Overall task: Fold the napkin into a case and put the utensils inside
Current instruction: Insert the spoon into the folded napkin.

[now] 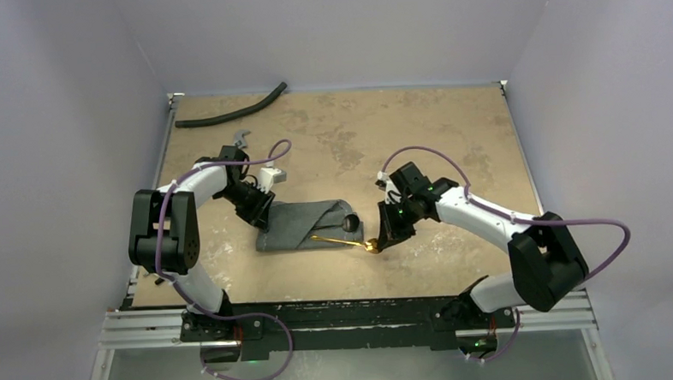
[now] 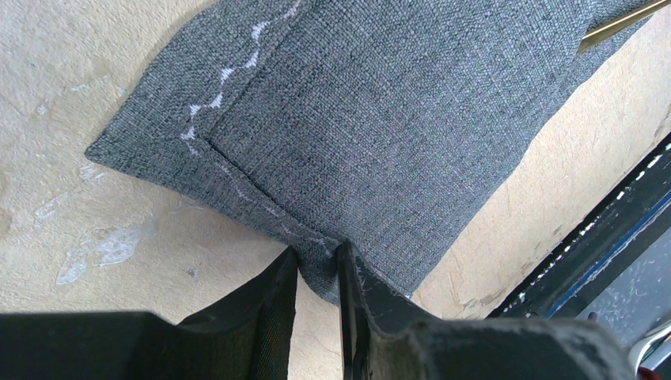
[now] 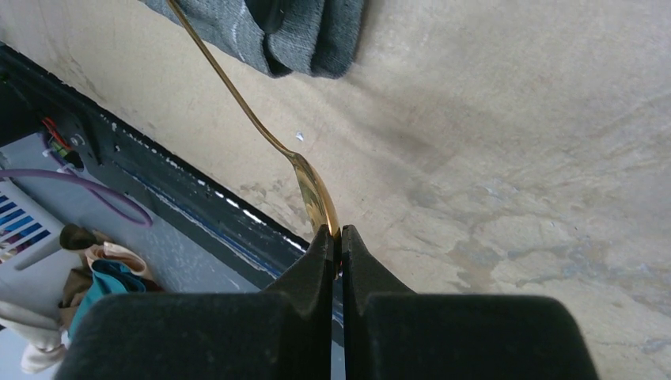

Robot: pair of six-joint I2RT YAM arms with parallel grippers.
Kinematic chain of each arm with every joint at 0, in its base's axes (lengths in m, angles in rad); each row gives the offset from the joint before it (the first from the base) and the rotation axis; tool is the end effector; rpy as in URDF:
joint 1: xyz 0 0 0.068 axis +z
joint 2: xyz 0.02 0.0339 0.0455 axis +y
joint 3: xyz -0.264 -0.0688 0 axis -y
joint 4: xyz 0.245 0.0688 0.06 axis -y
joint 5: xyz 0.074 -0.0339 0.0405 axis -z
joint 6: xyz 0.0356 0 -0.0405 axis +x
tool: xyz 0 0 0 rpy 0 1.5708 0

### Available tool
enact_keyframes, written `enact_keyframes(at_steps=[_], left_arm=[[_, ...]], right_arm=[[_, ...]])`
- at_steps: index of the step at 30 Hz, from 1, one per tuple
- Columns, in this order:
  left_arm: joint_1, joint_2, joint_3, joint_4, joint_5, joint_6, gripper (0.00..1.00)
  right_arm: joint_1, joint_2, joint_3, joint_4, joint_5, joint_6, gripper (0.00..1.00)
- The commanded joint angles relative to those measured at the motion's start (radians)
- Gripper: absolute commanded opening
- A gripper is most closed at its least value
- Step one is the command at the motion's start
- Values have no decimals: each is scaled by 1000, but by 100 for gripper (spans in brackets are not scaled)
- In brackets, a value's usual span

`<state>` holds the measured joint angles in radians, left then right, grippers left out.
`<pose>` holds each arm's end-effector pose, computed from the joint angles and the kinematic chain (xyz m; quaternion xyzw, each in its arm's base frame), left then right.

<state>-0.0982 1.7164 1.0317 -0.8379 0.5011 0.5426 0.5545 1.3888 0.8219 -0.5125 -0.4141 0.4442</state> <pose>0.2880 -0.0456 0.1611 0.3107 0.9173 -0.2366 0.0774 0.2147 0.1498 0.1982 -0.1023 0.9451 0.2890 0.1135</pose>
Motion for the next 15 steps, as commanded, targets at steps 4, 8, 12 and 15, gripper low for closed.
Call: enact_keyframes(at_steps=[4, 8, 12, 15], left_arm=[[8, -25, -13, 17, -5, 27, 23], [8, -25, -12, 16, -5, 31, 22], [7, -21, -12, 11, -2, 34, 21], [8, -21, -9, 4, -1, 38, 21]], right_arm=[[46, 59, 92, 65, -15, 25, 0], [61, 89, 121, 81, -13, 29, 0], [67, 134, 143, 124, -16, 38, 0], [79, 172, 160, 165, -13, 54, 0]])
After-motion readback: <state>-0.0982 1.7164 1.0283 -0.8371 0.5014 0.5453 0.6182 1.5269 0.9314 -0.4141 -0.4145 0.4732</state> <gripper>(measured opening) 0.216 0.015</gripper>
